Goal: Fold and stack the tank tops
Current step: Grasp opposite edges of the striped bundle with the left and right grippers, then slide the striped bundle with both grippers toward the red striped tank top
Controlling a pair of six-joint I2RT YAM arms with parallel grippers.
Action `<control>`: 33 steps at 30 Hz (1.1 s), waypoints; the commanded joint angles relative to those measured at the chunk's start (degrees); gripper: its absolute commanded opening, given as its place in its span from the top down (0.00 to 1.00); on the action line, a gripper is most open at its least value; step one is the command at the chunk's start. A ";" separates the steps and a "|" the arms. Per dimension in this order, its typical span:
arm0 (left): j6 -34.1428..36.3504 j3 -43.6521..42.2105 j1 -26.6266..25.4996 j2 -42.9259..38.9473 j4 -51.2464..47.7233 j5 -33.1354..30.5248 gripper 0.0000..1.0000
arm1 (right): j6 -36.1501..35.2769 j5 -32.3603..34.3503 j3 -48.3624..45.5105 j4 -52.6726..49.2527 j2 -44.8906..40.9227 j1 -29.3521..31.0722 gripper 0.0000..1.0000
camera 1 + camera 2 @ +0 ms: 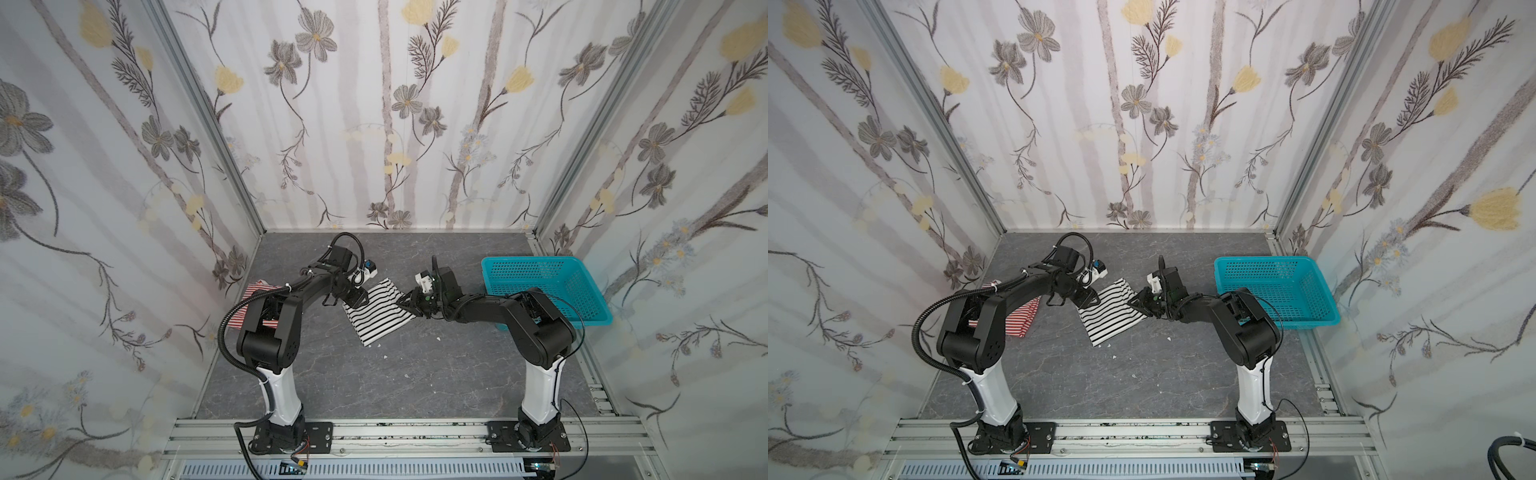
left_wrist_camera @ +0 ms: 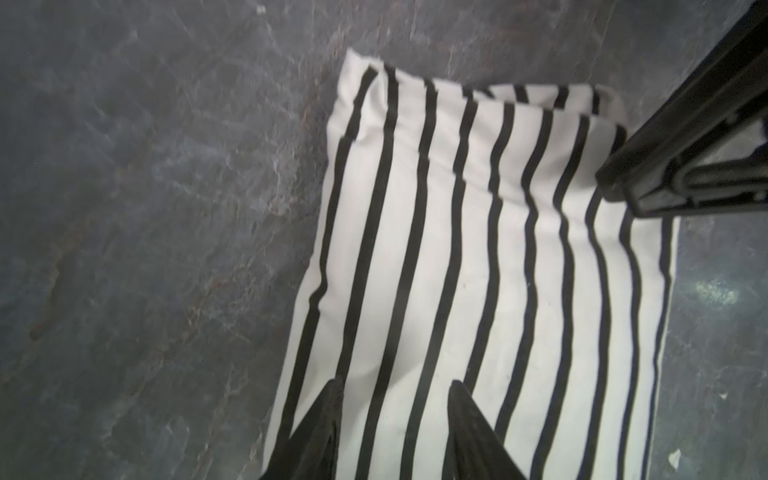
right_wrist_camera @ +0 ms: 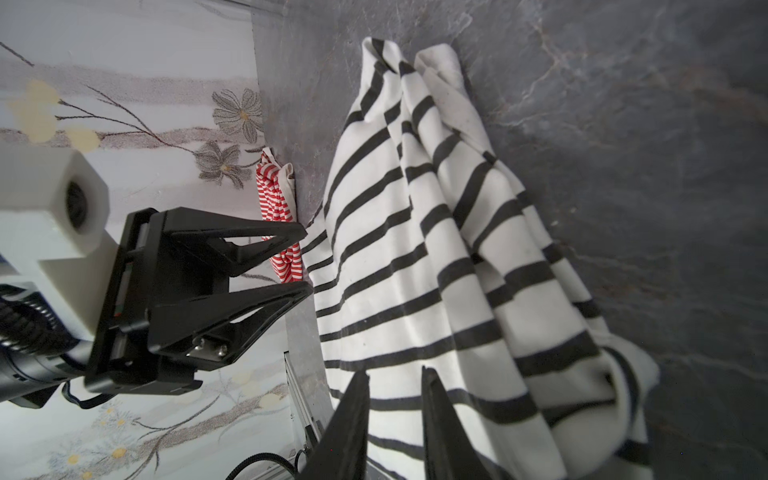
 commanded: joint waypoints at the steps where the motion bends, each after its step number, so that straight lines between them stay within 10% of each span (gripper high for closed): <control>1: 1.32 -3.36 1.97 -1.31 4.30 -0.75 0.57 | 0.51 -1.10 -0.43 3.47 0.45 0.30 0.75; 21: -0.32 2.02 8.51 0.98 7.12 -0.62 0.52 | 6.34 0.54 -4.77 6.36 -4.50 6.78 0.76; 33: -4.51 -12.22 8.61 -12.23 6.94 0.73 0.49 | -2.32 4.13 14.62 -10.65 4.25 4.20 0.75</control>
